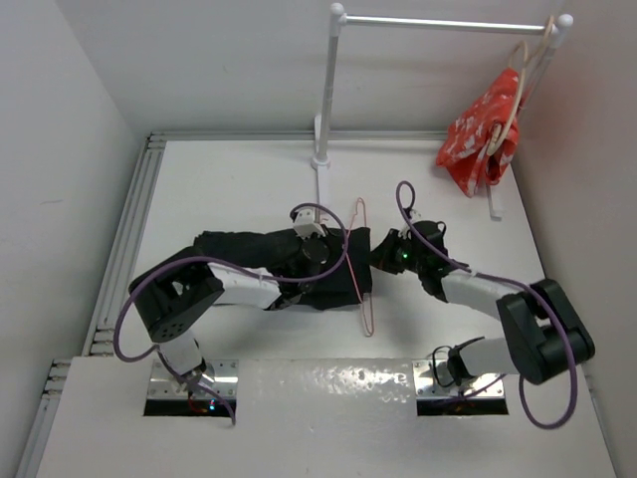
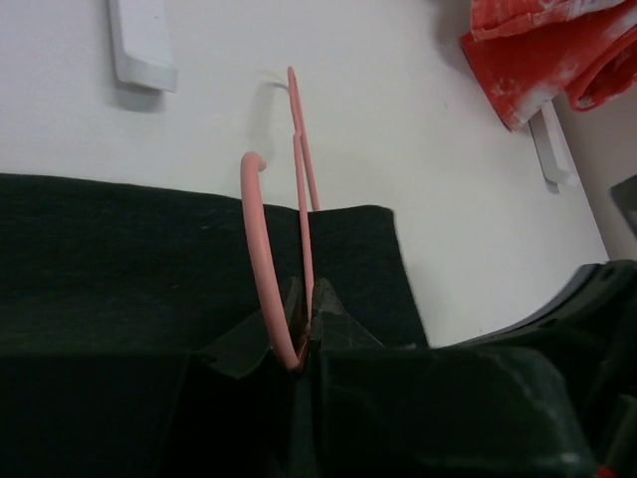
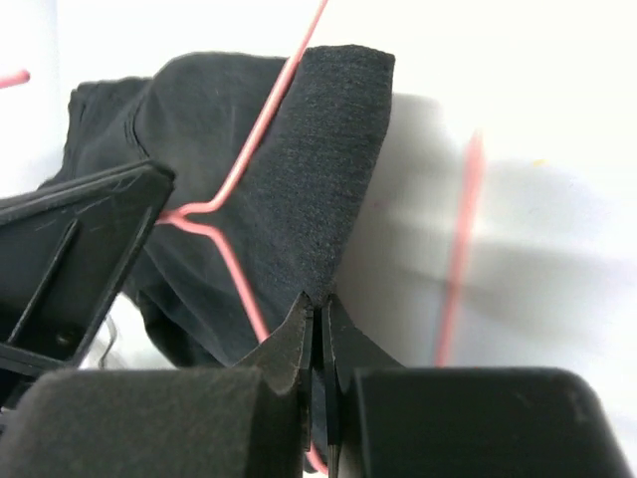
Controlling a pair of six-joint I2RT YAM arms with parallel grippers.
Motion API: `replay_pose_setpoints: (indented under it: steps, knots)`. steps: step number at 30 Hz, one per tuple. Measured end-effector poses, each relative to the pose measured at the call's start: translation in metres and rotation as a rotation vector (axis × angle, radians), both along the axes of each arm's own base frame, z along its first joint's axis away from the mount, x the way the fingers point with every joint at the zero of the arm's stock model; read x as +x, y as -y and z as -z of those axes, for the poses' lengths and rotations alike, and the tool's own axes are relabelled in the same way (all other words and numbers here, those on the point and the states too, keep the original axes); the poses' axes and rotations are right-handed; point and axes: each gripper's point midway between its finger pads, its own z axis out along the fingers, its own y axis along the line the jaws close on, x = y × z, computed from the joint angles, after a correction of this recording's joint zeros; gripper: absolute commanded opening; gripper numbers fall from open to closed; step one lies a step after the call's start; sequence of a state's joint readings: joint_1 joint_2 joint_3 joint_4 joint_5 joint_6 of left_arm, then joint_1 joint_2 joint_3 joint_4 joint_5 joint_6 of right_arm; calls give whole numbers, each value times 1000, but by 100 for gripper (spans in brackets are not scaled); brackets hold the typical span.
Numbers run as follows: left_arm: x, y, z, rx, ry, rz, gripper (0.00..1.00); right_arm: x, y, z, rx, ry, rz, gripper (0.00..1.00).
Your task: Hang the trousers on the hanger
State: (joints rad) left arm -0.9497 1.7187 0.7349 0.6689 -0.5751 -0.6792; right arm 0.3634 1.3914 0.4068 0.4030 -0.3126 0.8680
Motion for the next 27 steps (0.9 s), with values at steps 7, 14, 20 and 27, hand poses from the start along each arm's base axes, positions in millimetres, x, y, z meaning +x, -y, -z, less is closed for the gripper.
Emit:
replay_pose_setpoints:
  steps: [7, 14, 20, 27]
  knots:
    - [-6, -23, -3, 61, 15, -29, 0, 11, 43, -10, -86, 33, 124, 0]
    - [-15, -49, -3, 108, 16, -67, 0, 16, 94, -3, -180, -3, 266, 0]
    - [-23, -62, -14, 143, 30, -56, 0, 14, 118, -2, -239, -12, 334, 0]
    - [-27, -60, -19, 179, 42, -5, 0, 11, 144, 2, -317, -29, 420, 0]
